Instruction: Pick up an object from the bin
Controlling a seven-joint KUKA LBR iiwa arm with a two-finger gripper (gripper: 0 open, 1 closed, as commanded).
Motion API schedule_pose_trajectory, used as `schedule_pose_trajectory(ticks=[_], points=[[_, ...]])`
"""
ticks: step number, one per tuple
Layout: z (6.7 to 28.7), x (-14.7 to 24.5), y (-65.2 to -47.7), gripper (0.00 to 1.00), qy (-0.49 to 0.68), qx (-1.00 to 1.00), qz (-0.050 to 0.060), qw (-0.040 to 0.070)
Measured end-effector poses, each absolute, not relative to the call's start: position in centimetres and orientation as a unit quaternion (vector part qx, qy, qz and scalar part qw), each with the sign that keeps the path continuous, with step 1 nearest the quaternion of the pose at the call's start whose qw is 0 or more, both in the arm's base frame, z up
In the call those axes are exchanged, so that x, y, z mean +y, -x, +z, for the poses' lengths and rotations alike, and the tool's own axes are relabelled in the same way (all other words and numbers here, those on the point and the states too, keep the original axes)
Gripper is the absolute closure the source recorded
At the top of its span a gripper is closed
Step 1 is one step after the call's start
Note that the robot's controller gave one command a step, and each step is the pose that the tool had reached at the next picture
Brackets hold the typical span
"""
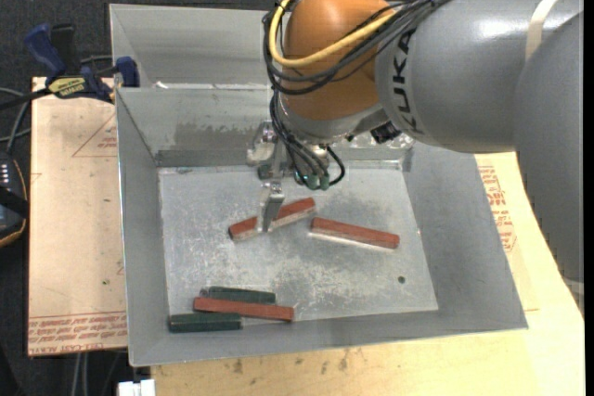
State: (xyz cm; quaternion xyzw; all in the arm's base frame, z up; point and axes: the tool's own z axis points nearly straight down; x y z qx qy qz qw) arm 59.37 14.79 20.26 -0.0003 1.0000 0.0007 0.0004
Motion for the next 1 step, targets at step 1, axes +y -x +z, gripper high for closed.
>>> schedule_pose_trajectory(ticks=[1], points=[[7.78,11.78,-61.32,1.0,0.055,0.998,0.002,0.003]])
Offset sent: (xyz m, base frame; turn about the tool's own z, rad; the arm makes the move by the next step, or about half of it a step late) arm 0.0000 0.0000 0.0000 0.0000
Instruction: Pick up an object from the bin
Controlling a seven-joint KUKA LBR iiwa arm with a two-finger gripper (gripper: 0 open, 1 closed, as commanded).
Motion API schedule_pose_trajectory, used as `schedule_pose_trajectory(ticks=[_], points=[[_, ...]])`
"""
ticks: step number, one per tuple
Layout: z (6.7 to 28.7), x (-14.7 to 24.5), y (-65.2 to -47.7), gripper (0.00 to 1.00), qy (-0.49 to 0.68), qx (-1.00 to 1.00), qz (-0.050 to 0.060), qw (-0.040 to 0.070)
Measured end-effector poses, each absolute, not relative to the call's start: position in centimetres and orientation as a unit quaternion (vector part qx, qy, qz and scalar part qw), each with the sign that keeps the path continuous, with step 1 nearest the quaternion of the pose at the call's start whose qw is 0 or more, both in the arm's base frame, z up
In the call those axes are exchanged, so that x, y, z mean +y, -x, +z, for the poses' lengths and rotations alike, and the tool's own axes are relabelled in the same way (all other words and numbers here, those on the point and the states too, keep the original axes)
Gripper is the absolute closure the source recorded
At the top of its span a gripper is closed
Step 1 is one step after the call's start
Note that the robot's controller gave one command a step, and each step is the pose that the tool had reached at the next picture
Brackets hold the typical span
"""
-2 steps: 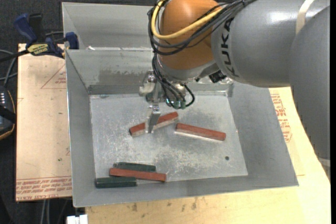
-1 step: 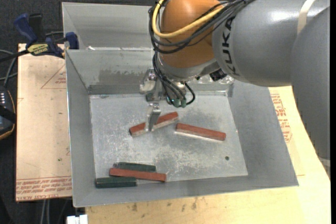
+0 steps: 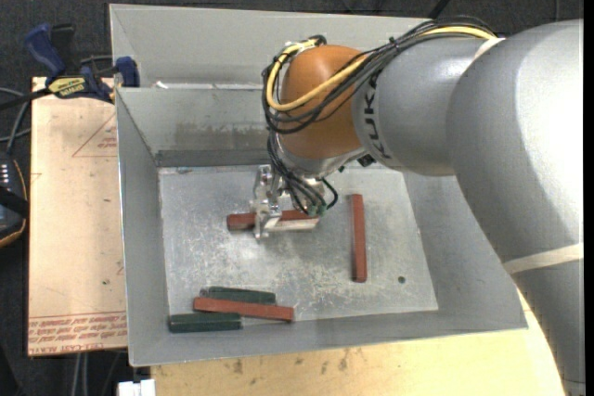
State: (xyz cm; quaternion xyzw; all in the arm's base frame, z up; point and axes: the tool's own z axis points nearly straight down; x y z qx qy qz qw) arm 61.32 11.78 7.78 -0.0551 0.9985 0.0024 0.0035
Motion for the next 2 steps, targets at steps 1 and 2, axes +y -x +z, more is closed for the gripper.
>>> schedule_pose_trajectory(ticks=[1,2], points=[[7.8,11.8,-61.3,1.0,0.055,0.998,0.002,0.003],[23.7,11.6,-60.9,1.0,0.065,0.998,0.001,0.002]])
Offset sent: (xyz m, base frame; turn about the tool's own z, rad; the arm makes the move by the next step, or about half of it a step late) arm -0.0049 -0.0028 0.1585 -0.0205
